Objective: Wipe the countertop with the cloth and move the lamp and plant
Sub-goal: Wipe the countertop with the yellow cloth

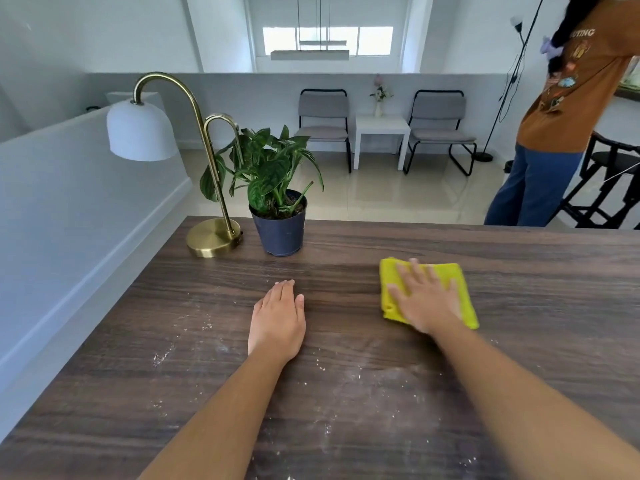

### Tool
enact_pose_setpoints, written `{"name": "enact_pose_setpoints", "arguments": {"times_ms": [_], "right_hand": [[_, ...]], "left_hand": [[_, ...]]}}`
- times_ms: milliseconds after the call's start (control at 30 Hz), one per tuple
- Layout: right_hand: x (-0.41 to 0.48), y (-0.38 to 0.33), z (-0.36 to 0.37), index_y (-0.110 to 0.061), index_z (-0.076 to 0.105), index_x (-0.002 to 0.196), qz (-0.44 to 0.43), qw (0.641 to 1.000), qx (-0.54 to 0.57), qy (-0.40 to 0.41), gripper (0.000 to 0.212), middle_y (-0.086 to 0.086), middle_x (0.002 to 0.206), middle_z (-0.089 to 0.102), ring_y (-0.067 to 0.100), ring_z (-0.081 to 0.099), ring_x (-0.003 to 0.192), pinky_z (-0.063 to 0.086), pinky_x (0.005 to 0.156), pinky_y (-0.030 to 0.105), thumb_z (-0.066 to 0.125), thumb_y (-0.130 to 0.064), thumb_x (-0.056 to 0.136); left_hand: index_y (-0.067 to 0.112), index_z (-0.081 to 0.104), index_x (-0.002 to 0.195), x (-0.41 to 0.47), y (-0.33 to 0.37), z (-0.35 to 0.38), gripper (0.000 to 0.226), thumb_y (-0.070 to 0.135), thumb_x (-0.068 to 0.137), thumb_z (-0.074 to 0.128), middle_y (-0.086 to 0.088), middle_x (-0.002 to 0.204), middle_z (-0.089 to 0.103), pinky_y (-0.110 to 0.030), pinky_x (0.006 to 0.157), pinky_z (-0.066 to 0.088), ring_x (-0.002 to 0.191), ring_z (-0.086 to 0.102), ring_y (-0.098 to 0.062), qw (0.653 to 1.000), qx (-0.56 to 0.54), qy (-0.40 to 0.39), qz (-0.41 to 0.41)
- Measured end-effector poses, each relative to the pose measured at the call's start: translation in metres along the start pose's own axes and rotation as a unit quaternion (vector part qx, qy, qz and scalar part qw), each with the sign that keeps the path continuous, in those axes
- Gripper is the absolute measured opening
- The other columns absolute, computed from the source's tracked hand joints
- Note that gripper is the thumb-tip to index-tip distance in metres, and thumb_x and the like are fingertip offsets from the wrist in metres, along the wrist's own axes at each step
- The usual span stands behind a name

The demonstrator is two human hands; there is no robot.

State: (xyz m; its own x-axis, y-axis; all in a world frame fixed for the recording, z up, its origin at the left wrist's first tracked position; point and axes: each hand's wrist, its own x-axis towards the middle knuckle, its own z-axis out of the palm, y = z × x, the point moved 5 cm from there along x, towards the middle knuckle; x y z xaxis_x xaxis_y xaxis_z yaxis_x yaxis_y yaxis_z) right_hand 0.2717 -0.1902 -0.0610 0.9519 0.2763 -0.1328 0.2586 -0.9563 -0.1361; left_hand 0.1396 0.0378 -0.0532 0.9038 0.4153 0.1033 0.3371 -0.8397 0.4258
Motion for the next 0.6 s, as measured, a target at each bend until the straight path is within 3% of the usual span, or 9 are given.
{"name": "enact_pose_setpoints", "arguments": {"times_ms": [100, 200, 267, 367, 433, 533, 600], "right_hand": [[-0.008, 0.074, -0.011, -0.038, 0.002, 0.151, 0.107, 0.994, 0.004, -0.003, 0.065, -0.01, 0.161, -0.007, 0.02, -0.002, 0.149, 0.003, 0.117, 0.057, 0.015, -0.063, 0.093], [-0.009, 0.056, -0.011, -0.035, 0.001, 0.152, 0.132, 0.991, 0.009, 0.005, 0.066, -0.006, 0.162, -0.008, 0.023, -0.003, 0.149, 0.004, 0.116, 0.06, 0.015, -0.062, 0.093], [-0.011, -0.006, -0.002, -0.033, 0.001, 0.152, 0.062, 0.998, 0.004, 0.005, 0.067, -0.005, 0.162, -0.008, 0.024, -0.003, 0.149, 0.002, 0.115, 0.06, 0.016, -0.061, 0.094], [-0.044, -0.11, 0.019, -0.033, 0.002, 0.152, -0.111, 0.994, -0.001, 0.0, 0.064, -0.006, 0.162, -0.007, 0.023, -0.005, 0.149, -0.003, 0.115, 0.059, 0.015, -0.059, 0.095], [-0.067, -0.139, 0.026, -0.036, 0.003, 0.151, -0.182, 0.983, -0.005, -0.013, 0.061, -0.008, 0.162, -0.006, 0.021, -0.007, 0.149, -0.007, 0.116, 0.056, 0.016, -0.058, 0.095], [-0.071, -0.103, 0.019, -0.041, 0.004, 0.151, -0.183, 0.983, 0.007, -0.015, 0.059, -0.013, 0.161, -0.005, 0.016, -0.007, 0.149, -0.008, 0.117, 0.053, 0.018, -0.058, 0.096], [-0.063, -0.045, 0.012, -0.041, 0.004, 0.15, -0.12, 0.993, 0.01, -0.005, 0.06, -0.015, 0.161, -0.006, 0.015, -0.007, 0.149, -0.006, 0.118, 0.052, 0.018, -0.059, 0.095]], "left_hand": [[0.013, 0.03, 0.146, 0.0, -0.001, 0.001, 0.049, 0.033, 0.102, 0.023, -0.003, 0.152, 0.035, -0.035, 0.117, 0.022, 0.143, 0.028, -0.018, 1.0, -0.001, -0.004, -0.003], [0.013, 0.031, 0.145, 0.002, -0.001, -0.001, 0.048, 0.033, 0.102, 0.023, -0.004, 0.152, 0.036, -0.035, 0.117, 0.022, 0.142, 0.029, -0.019, 1.0, -0.005, -0.001, -0.006], [0.013, 0.034, 0.143, 0.002, -0.004, -0.005, 0.047, 0.032, 0.102, 0.024, -0.005, 0.149, 0.04, -0.037, 0.116, 0.025, 0.14, 0.033, -0.02, 1.0, -0.023, 0.006, -0.011], [0.012, 0.045, 0.133, 0.002, -0.007, -0.008, 0.038, 0.027, 0.101, 0.031, -0.006, 0.137, 0.052, -0.039, 0.108, 0.034, 0.127, 0.046, -0.023, 0.993, -0.108, 0.032, -0.02], [0.012, 0.049, 0.128, -0.001, -0.009, -0.011, 0.035, 0.026, 0.1, 0.033, -0.006, 0.132, 0.055, -0.038, 0.103, 0.037, 0.122, 0.05, -0.024, 0.987, -0.152, 0.049, -0.029], [0.011, 0.05, 0.127, -0.001, -0.007, -0.011, 0.034, 0.025, 0.1, 0.034, -0.007, 0.13, 0.056, -0.038, 0.1, 0.037, 0.12, 0.051, -0.026, 0.989, -0.143, 0.042, -0.021], [0.011, 0.049, 0.128, -0.001, -0.003, -0.01, 0.035, 0.026, 0.101, 0.034, -0.008, 0.13, 0.056, -0.039, 0.101, 0.038, 0.119, 0.052, -0.027, 0.993, -0.114, 0.029, -0.011]]}}
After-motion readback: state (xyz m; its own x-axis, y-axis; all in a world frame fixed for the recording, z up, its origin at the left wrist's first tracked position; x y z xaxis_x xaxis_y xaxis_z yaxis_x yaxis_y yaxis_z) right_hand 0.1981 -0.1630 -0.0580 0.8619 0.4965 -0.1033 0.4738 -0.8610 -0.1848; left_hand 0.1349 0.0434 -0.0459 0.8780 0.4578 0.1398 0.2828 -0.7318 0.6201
